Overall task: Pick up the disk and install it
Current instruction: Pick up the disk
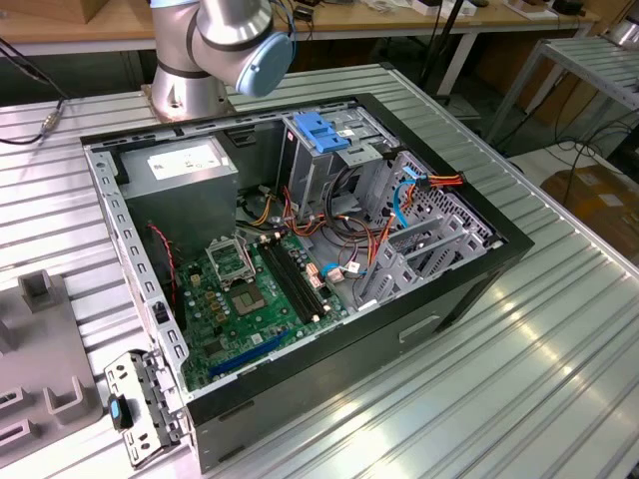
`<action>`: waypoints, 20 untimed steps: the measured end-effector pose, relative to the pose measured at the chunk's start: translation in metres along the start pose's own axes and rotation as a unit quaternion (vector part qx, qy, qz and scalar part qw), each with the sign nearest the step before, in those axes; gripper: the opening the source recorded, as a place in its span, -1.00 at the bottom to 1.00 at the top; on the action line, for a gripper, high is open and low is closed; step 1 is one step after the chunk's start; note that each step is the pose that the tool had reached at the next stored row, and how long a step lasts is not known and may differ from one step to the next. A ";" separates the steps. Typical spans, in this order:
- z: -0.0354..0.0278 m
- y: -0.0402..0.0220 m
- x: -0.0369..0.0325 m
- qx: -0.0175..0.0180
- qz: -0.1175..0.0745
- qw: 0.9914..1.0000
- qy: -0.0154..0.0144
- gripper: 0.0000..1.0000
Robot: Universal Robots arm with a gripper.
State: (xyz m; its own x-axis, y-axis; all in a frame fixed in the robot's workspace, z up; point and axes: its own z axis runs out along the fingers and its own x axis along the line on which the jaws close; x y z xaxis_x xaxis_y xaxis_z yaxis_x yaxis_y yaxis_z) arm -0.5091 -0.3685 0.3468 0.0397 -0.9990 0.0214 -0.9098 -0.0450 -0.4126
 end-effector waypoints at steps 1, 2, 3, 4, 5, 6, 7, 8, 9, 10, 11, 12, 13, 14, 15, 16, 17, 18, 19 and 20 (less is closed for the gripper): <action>0.0001 0.0012 0.0000 0.004 0.000 1.000 0.000 -0.25; 0.0004 0.0020 -0.0001 0.008 0.000 1.000 0.000 -0.25; 0.0010 0.0026 -0.0001 0.012 0.000 1.000 0.001 -0.25; 0.0016 0.0031 -0.0002 0.015 0.000 1.000 0.001 -0.25; 0.0020 0.0034 -0.0002 0.018 0.000 1.000 0.001 -0.25; 0.0024 0.0041 -0.0002 0.024 0.000 1.000 0.001 -0.25; 0.0027 0.0048 -0.0002 0.027 0.000 1.000 0.001 -0.25; 0.0029 0.0053 -0.0002 0.030 0.000 1.000 0.002 -0.25; 0.0031 0.0061 -0.0003 0.032 0.000 0.999 0.002 -0.25; 0.0033 0.0070 -0.0003 0.036 0.000 0.999 0.002 -0.25; 0.0042 0.0081 -0.0004 0.048 0.000 0.999 0.003 -0.25; 0.0045 0.0089 -0.0005 0.054 0.000 0.999 0.003 -0.25; 0.0045 0.0090 -0.0004 0.054 0.000 0.999 0.003 -0.25; 0.0045 0.0090 -0.0004 0.054 0.000 0.999 0.003 -0.25; 0.0045 0.0090 -0.0004 0.054 0.000 0.999 0.003 -0.25; 0.0045 0.0090 -0.0004 0.054 0.000 0.999 0.003 -0.25; 0.0045 0.0090 -0.0004 0.054 0.000 0.999 0.003 -0.25; 0.0045 0.0090 -0.0004 0.054 0.000 0.999 0.003 -0.25; 0.0045 0.0090 -0.0004 0.054 0.000 0.999 0.003 -0.25; 0.0045 0.0090 -0.0004 0.054 0.000 0.999 0.003 -0.25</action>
State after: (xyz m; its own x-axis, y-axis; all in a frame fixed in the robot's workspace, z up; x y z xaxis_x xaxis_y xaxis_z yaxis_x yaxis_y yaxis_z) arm -0.5154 -0.3684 0.3390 0.0372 -0.9989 0.0271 -0.8602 -0.0459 -0.5079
